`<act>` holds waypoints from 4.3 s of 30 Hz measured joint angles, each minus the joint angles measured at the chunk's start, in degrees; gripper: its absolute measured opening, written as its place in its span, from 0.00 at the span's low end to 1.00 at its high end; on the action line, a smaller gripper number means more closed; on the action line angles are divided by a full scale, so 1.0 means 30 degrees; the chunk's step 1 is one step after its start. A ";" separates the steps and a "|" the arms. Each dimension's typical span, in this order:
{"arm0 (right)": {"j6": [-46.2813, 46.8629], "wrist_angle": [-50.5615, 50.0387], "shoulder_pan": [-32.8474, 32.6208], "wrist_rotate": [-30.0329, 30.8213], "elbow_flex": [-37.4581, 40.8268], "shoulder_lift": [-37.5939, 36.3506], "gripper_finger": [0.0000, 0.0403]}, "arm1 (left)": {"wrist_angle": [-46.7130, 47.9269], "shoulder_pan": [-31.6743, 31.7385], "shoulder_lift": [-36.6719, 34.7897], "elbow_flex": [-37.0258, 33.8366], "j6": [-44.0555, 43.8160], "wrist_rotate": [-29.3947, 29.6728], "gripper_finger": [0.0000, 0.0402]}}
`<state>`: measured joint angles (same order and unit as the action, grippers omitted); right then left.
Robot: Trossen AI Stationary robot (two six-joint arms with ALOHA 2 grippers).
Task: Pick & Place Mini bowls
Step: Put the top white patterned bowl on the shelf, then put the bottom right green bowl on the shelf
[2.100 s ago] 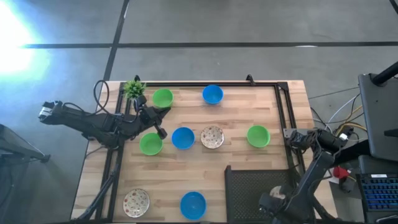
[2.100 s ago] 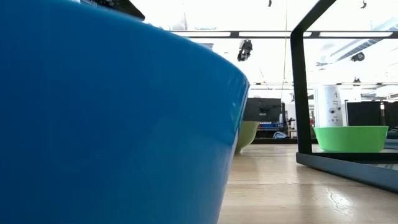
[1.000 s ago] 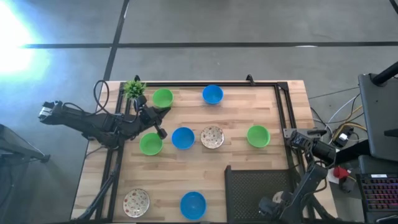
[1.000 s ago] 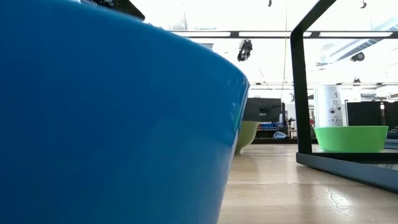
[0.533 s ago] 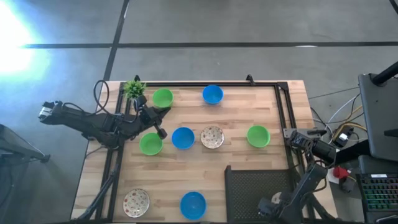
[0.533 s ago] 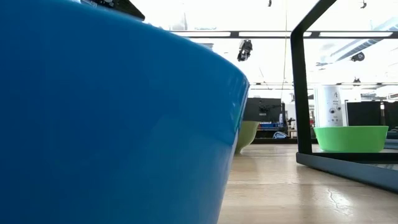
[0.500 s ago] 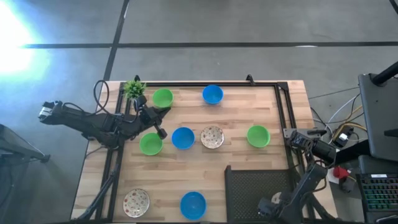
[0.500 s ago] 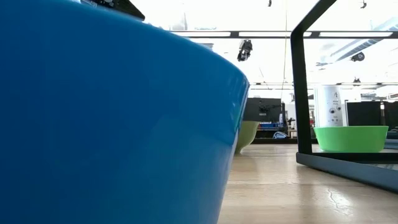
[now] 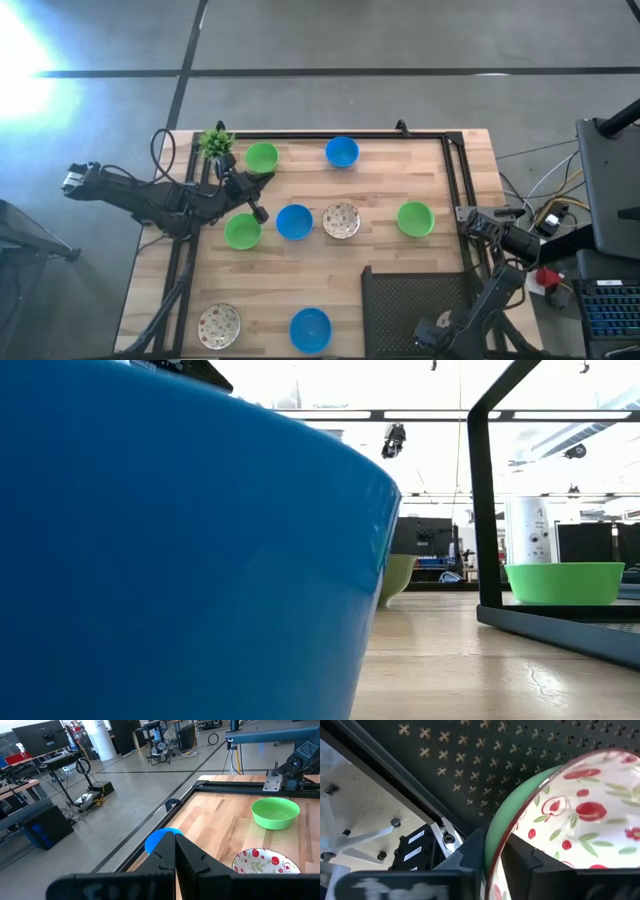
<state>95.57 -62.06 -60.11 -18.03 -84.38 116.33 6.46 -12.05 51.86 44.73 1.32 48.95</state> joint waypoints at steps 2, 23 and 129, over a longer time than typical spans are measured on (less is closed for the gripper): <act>-0.0007 -0.0026 -0.0002 0.0011 0.0007 0.0022 0.19 | 0.0000 -0.0001 -0.0007 0.0000 0.0000 0.0000 0.00; -0.0095 -0.0182 0.0005 -0.0003 0.0014 0.0022 0.33 | 0.0000 0.0000 -0.0001 0.0000 0.0000 0.0006 0.00; 0.2226 -0.3706 0.1005 0.9117 -0.0875 -0.6289 0.24 | 0.0015 0.0015 0.0000 0.0000 0.0219 0.0007 0.00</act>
<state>102.25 -73.18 -57.10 9.32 -87.00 97.47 6.50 -12.01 51.86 44.73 1.98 48.97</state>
